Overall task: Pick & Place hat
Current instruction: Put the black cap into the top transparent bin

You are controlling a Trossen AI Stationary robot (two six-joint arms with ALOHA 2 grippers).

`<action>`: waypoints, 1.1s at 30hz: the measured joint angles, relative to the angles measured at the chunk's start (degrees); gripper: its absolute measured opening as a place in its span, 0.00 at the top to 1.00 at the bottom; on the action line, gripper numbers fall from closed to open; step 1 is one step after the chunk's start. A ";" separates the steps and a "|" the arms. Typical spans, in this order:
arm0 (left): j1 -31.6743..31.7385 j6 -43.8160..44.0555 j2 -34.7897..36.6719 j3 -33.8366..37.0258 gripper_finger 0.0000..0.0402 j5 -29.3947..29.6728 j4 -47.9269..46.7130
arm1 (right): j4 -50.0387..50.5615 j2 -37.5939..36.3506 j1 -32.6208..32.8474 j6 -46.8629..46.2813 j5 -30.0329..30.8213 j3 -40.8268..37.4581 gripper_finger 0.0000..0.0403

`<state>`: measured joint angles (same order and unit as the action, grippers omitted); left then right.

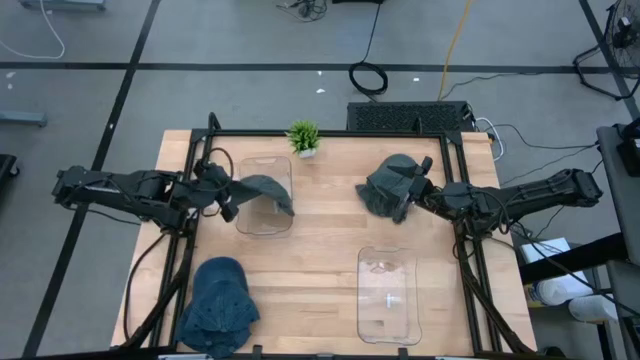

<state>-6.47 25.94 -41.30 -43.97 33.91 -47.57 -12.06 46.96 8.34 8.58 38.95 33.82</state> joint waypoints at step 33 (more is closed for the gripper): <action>-3.70 21.07 -18.01 0.31 0.99 -6.54 -1.84 | -0.12 0.00 0.00 -0.28 0.01 0.00 0.35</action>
<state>-10.17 47.01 -59.31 -43.66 27.37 -49.40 -12.19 46.96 8.34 8.29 38.96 33.82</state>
